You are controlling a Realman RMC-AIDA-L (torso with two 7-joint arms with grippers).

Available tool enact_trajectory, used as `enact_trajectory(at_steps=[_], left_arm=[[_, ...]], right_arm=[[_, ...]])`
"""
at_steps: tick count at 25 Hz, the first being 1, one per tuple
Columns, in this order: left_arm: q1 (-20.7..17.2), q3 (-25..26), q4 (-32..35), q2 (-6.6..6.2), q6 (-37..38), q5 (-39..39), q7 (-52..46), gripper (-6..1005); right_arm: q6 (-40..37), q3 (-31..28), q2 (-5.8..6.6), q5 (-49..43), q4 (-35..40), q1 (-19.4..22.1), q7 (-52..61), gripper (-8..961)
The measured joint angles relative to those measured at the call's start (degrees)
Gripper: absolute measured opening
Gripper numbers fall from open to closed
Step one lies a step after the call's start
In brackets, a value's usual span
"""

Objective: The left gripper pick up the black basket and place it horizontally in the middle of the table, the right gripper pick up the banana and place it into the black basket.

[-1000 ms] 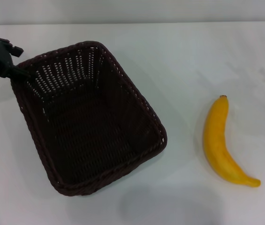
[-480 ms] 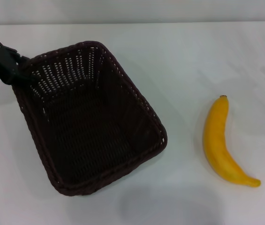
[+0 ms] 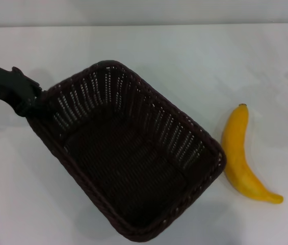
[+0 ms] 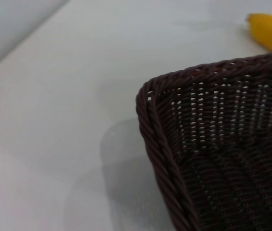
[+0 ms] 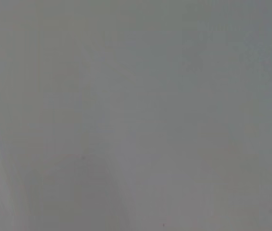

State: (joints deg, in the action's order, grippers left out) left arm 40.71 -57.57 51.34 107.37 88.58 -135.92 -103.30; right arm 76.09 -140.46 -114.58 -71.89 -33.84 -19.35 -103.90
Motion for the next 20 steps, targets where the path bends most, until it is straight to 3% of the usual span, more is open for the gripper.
enact_trajectory(at_steps=[5, 8, 14, 20], left_arm=[[-1.7, 0.2, 4.9, 0.41, 1.4, -0.8, -2.7, 366], [-1.8, 0.3, 5.1, 0.48, 1.4, -0.8, -3.0, 367], [-1.8, 0.2, 5.0, 1.80, 0.9, -1.2, -3.5, 396], [-1.8, 0.1, 4.2, 2.00, 0.2, -1.3, -2.9, 673]], right_arm=[[0.0, -0.1, 0.27, 0.0, -0.1, -0.1, -0.7, 841], [0.0, 0.0, 0.27, 0.0, -0.1, -0.4, -0.7, 841], [0.1, 0.1, 0.26, -0.1, -0.2, -0.3, -0.8, 841], [0.4, -0.1, 0.26, -0.1, -0.1, 0.2, -0.8, 840]])
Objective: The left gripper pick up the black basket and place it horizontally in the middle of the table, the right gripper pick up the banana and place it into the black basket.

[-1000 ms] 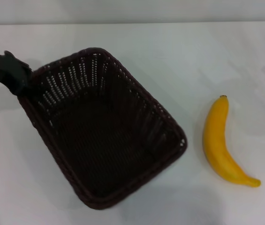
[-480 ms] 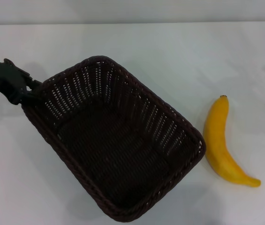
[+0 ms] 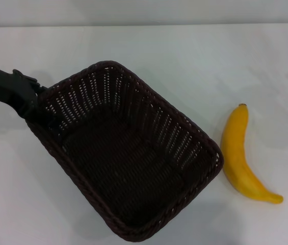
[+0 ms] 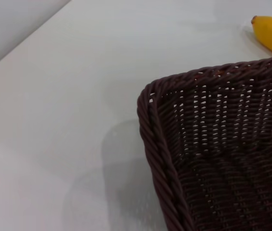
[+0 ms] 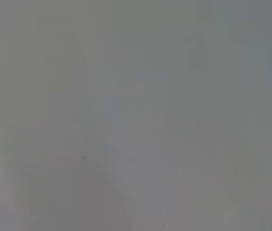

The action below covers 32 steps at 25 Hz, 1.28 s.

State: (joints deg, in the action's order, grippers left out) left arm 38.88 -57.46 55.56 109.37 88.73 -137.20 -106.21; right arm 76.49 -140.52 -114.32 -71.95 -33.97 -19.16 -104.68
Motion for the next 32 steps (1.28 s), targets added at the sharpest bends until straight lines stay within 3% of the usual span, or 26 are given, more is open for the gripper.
enact_trajectory(at_steps=[5, 21, 23, 24, 28, 32], left_arm=[[-0.6, -0.1, -0.1, 0.31, -1.0, 0.0, 0.1, 832], [-2.7, 0.3, 3.2, 1.51, -1.4, 0.3, -4.1, 500], [-2.7, 0.3, 3.5, 1.87, -1.4, 0.5, -5.8, 356], [-2.7, 0.5, 3.7, 2.24, -1.5, 0.6, -6.4, 284], [-3.3, 4.1, 6.5, 4.89, -2.2, 0.7, -8.0, 242], [-4.4, 7.3, 11.5, 7.56, -3.3, 0.8, -14.1, 210]], right_arm=[[0.1, 0.0, 0.04, 0.0, 0.0, 0.3, 0.0, 840], [0.9, 0.0, 1.07, 2.2, -0.4, -0.2, 0.1, 840], [1.0, 0.0, 1.27, 2.5, -1.2, -0.1, 0.0, 840], [0.9, 0.0, 1.31, 2.5, -1.7, 0.0, 0.0, 840], [0.5, -1.0, 1.64, 3.2, -4.2, 0.2, 0.2, 840], [-0.1, -2.7, 2.83, 3.2, -5.6, -0.4, -0.1, 840]])
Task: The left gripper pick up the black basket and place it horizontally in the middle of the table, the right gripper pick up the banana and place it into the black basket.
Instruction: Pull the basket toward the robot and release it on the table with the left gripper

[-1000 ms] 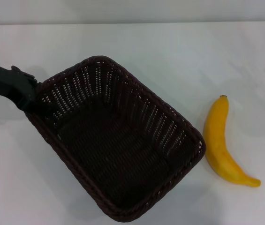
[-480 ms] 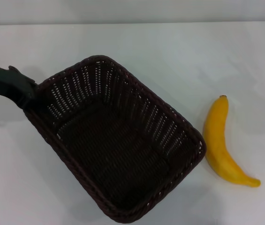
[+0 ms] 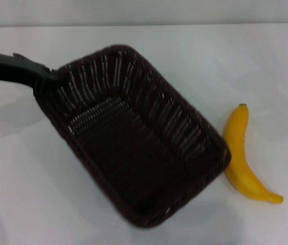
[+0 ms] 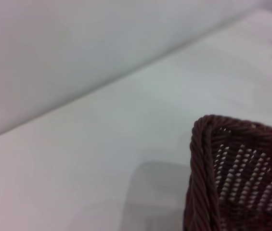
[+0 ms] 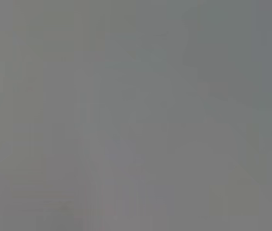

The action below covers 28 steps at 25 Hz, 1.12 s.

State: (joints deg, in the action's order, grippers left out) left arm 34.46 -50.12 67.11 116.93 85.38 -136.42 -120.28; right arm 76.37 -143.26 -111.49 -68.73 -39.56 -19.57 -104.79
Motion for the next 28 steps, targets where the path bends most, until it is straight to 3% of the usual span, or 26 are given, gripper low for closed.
enact_trajectory(at_steps=[2, 5, 16, 21, 28], left_arm=[[-1.1, 0.2, 2.7, 1.30, -1.3, 0.1, -4.9, 196], [-2.9, -1.9, 5.0, 2.15, -3.3, 0.7, -12.6, 196], [-7.7, -15.2, 8.9, 2.04, -10.9, 2.7, -42.0, 194], [-8.7, -17.1, 8.9, 1.97, -9.5, 2.4, -50.6, 194], [-8.5, -16.5, 9.4, 2.07, -1.9, 2.5, -52.1, 192]], right_arm=[[-0.8, -0.5, 0.75, 0.0, -0.8, -0.3, -0.6, 840], [-3.3, -0.8, 1.84, 0.0, -2.5, -0.7, -1.6, 840], [-14.2, -0.9, 5.51, -0.6, -8.1, -1.9, -1.6, 840], [-16.6, -0.7, 5.85, -2.2, -10.1, -2.3, -1.3, 840], [-18.6, -0.7, 5.21, -5.4, -12.7, -3.1, 0.8, 840]])
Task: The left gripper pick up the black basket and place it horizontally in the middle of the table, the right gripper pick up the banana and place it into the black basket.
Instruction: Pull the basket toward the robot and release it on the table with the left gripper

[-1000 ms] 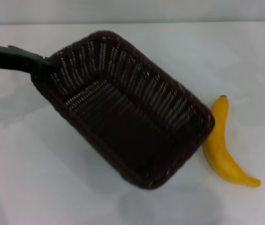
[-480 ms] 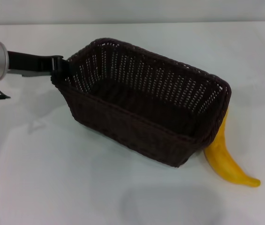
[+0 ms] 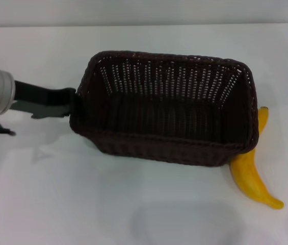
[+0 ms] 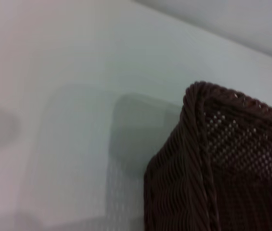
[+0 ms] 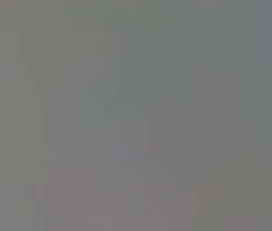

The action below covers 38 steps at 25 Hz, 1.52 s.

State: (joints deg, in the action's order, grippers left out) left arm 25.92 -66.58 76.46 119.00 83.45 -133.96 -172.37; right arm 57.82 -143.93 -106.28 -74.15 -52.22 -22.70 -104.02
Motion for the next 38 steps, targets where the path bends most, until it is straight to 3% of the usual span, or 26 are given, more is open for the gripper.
enact_trajectory(at_steps=[5, 10, 19, 22, 26, 34, 38], left_arm=[[-0.3, 2.9, 0.6, -0.54, 4.9, -0.3, 0.0, 192], [-1.3, 4.0, 0.7, -2.12, 7.2, -0.4, 1.0, 191], [0.6, 5.1, -5.5, -3.46, 11.3, -0.1, 4.6, 189], [1.5, 7.5, -7.7, -4.26, 12.1, 0.4, 5.8, 189], [2.5, 12.1, -7.7, -4.20, 13.9, 0.9, 8.1, 188], [3.2, 13.3, -7.6, -5.67, 14.3, 3.9, 10.4, 469], [3.4, 17.3, -7.6, -6.43, 14.4, 6.4, 13.7, 522]], right_arm=[[-0.2, 0.0, -1.07, -0.1, 0.0, 0.0, 0.4, 840], [-0.5, 0.0, -1.65, -0.3, 0.0, 0.6, 1.3, 839], [-1.5, 0.1, -2.88, -1.2, 0.8, 1.4, 1.5, 839], [-1.5, 0.1, -3.07, -1.2, 0.7, 1.8, 1.5, 839], [-1.5, 0.1, -3.12, -1.2, 0.8, 1.9, 1.6, 839], [-1.4, 0.1, -3.16, -1.2, 0.3, 2.3, 2.8, 839], [-1.2, 0.1, -3.15, -1.2, 0.3, 2.3, 2.9, 839]])
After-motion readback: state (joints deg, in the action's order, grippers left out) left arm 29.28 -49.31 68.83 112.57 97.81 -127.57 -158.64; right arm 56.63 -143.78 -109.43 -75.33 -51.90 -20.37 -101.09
